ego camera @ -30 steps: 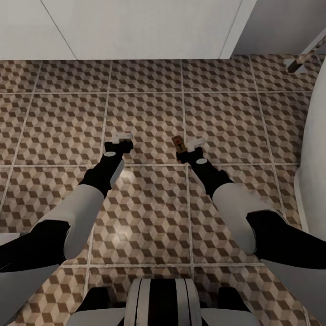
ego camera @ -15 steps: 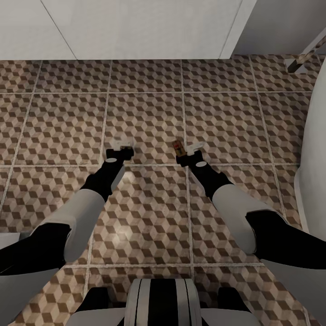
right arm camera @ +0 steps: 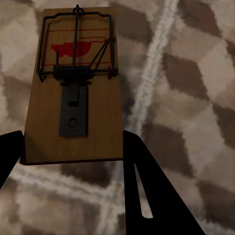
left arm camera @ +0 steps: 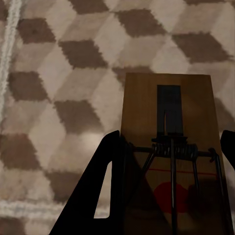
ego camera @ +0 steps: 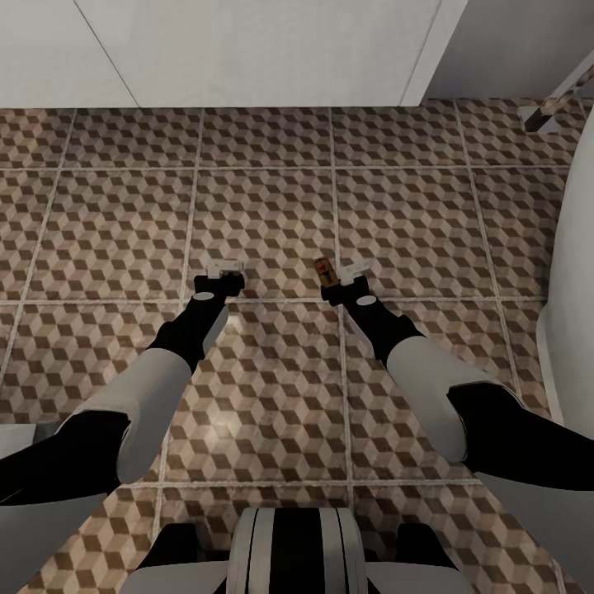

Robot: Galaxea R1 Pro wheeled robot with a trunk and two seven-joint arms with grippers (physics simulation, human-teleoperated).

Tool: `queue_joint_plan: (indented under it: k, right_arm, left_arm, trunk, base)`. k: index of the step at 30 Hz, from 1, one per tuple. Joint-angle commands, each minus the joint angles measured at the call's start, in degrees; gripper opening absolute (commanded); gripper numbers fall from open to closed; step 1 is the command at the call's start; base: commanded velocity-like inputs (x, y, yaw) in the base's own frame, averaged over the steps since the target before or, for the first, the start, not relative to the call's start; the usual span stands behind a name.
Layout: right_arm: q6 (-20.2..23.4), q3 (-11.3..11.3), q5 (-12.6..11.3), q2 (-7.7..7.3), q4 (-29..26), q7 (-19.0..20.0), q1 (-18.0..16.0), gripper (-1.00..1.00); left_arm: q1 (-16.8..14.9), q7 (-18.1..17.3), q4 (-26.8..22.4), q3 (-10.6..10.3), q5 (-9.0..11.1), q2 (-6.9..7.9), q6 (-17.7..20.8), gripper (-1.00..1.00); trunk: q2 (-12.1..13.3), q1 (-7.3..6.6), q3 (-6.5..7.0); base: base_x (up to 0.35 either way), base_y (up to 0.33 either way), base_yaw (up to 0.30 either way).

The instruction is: Take the four mousetraps from the cabinet in the bathroom and place them on the bathroom floor. Make sure all four end up on the same floor surface, and ensure that at least two of them are either under or directly next to the same bathroom sink.

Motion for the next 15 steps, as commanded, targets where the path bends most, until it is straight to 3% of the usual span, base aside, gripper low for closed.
queue_joint_plan:
  k: [1, 15]
  right_arm:
    - [0.16, 0.33, 0.07, 0.00, 0.03, -0.25, -0.02, -1.00]
    - [0.15, 0.33, 0.07, 0.00, 0.09, -0.25, -0.02, -1.00]
  left_arm:
    - [0.01, 0.43, -0.11, -0.24, -0.49, 0.03, 0.45, -1.00]
    - [0.07, 0.43, 0.05, -0.24, -0.46, 0.07, 0.45, -1.00]
  trunk:
    - [-0.01, -0.01, -0.03]
    - [-0.06, 0.10, -0.03]
  base:
    - [0.000, 0.000, 0.000]
    - [0.000, 0.000, 0.000]
